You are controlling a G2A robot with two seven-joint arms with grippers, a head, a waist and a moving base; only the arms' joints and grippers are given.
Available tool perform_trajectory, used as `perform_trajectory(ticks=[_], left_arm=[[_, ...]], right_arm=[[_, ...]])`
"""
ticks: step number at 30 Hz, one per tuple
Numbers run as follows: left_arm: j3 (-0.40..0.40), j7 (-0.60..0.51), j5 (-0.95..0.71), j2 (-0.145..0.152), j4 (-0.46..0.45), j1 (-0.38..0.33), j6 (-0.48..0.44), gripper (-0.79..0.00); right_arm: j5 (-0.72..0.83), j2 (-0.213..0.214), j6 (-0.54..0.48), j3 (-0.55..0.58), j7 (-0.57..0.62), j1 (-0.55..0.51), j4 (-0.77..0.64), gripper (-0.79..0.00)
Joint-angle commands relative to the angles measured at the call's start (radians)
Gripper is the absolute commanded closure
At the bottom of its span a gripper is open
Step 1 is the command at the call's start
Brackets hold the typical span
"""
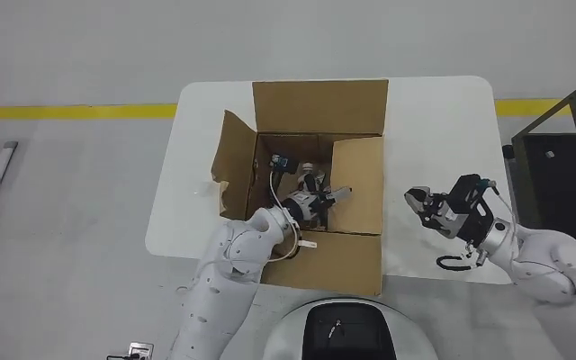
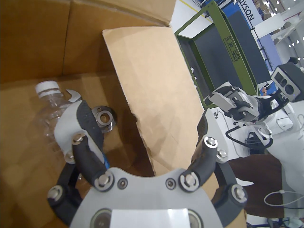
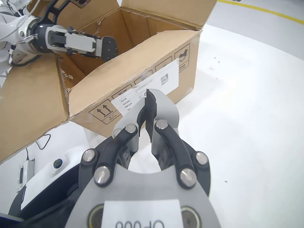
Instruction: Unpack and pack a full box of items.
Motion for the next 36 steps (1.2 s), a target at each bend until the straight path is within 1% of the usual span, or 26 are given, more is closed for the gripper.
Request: perform_trajectory(ticks=[1,4,6,8,15,22,23,25,27,33,35,36], left_arm=[[0.003,0.007,-0.015,-0.002,0.023,-0.007,0.014,-0.785],[0.009,-0.003,-0.065,-0.007,0.054,-0.014,0.038,-0.785],[0.016,-0.017,-0.065,-0.007,0.064,-0.022,0.037,-0.785],[0.016,-0.032,-0.113,-0.009,0.073,-0.024,0.04,-0.785],[0.006,-0.067,-0.228,-0.012,0.07,-0.032,0.044,-0.785],[-0.005,-0.104,-0.308,-0.01,0.037,-0.035,0.025,-0.785],[-0.007,-0.108,-0.31,-0.009,0.033,-0.035,0.028,-0.785],[-0.012,-0.096,-0.291,-0.007,0.022,-0.035,0.063,-0.785],[-0.014,-0.095,-0.33,-0.008,0.005,-0.027,0.061,-0.785],[-0.009,-0.121,-0.374,-0.006,-0.033,-0.023,0.048,-0.785],[-0.008,-0.11,-0.299,-0.002,-0.042,-0.031,0.039,-0.785],[-0.008,-0.096,-0.264,0.0,-0.042,-0.029,0.05,-0.785]], right_arm=[[0.004,0.0,-0.005,-0.006,0.008,0.005,0.003,0.0],[0.008,-0.001,-0.013,-0.017,0.017,0.013,0.011,0.0],[0.011,-0.001,-0.017,-0.024,0.021,0.021,0.015,0.0],[0.015,-0.002,-0.021,-0.033,0.026,0.029,0.019,0.0],[0.031,-0.006,-0.021,-0.066,0.04,0.067,0.033,0.0],[0.05,-0.007,-0.016,-0.077,0.056,0.093,0.04,0.0],[0.05,-0.007,-0.015,-0.078,0.057,0.095,0.041,0.0],[0.052,-0.008,-0.012,-0.08,0.058,0.096,0.042,0.0],[0.053,-0.008,-0.002,-0.08,0.058,0.096,0.04,0.0],[0.058,-0.008,0.02,-0.07,0.054,0.09,0.032,-0.006],[0.058,-0.008,0.025,-0.065,0.055,0.087,0.029,-0.003],[0.058,-0.007,0.026,-0.063,0.055,0.085,0.028,-0.003]])
